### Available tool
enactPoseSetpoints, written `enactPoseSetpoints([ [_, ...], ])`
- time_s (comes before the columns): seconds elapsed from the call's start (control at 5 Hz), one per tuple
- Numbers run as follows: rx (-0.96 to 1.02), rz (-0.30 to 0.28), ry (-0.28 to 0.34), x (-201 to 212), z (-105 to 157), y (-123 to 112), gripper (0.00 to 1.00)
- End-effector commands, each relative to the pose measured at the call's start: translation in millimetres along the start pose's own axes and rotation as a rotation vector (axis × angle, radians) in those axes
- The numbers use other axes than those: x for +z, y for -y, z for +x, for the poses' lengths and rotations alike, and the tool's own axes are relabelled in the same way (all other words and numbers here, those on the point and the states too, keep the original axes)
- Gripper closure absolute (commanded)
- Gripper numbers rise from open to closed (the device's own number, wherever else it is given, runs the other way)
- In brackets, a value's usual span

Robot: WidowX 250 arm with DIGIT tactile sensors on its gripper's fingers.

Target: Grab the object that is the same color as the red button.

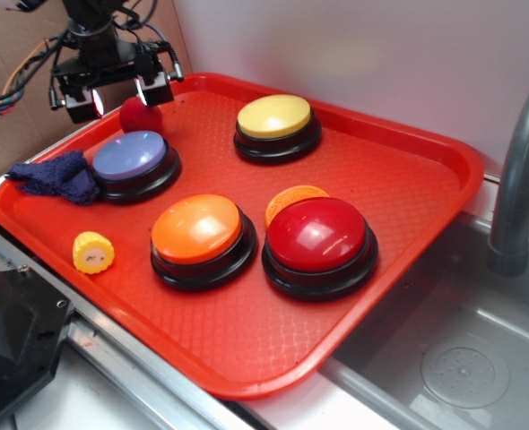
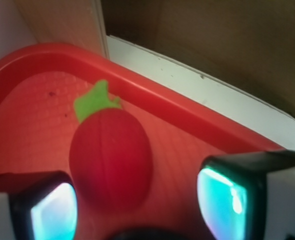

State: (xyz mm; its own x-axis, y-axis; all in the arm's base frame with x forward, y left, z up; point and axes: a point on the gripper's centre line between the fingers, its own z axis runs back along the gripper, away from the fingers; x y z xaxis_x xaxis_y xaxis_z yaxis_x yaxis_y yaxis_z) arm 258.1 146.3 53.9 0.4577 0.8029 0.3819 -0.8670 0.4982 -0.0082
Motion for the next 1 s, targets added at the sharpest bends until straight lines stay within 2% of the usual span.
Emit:
enactPoseSetpoints([
  [0.0, -0.023, -0.081, 0.034, -2.0, 19.5, 8.3, 0.0],
  [0.4, 0.001, -0.084, 0.016, -16.1, 21.1, 8.0, 0.0],
  [0.6, 0.007, -0.071, 0.018, -21.7, 20.2, 8.5, 1.0],
  [0.8, 0.046, -0.114, -0.026, -21.4, 20.4, 6.2, 1.0],
])
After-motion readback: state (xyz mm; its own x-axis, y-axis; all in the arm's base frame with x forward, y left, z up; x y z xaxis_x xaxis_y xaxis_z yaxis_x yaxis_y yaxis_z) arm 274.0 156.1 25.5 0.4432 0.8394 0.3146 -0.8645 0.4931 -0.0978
